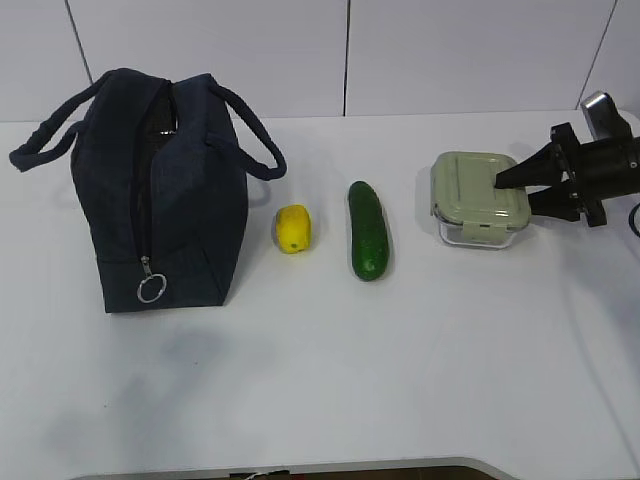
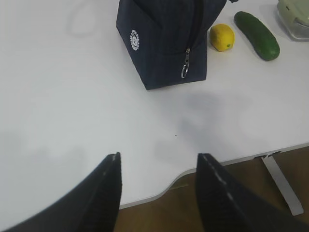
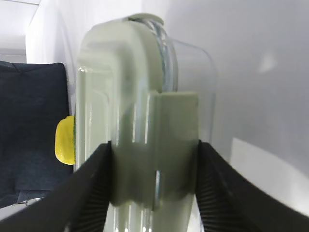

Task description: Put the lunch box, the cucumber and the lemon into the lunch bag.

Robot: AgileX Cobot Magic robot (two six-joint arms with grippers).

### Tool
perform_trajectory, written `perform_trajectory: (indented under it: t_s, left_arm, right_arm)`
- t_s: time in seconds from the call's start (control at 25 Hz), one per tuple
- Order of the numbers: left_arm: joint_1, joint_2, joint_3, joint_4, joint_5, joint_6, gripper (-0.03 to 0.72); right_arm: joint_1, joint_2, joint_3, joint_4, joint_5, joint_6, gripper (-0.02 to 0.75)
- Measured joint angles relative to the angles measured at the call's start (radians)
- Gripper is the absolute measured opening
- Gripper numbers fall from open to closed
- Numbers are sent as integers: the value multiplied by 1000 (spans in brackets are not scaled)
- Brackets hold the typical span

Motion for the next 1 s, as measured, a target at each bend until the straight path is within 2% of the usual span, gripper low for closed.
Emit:
perform_trajectory:
  t_s: [0.44,0.76,1.0]
  left_arm:
    - [0,0,0,0,0,0,359]
    - [0,36,-5,0,-1,0,359]
    - [0,274,-152,0,-68,0,359]
  right_arm:
    - [60,-30,0,45,-5,16,382]
    - [64,-73,0,65,-5,37,382]
    - [64,-115,0,85,-5,41,382]
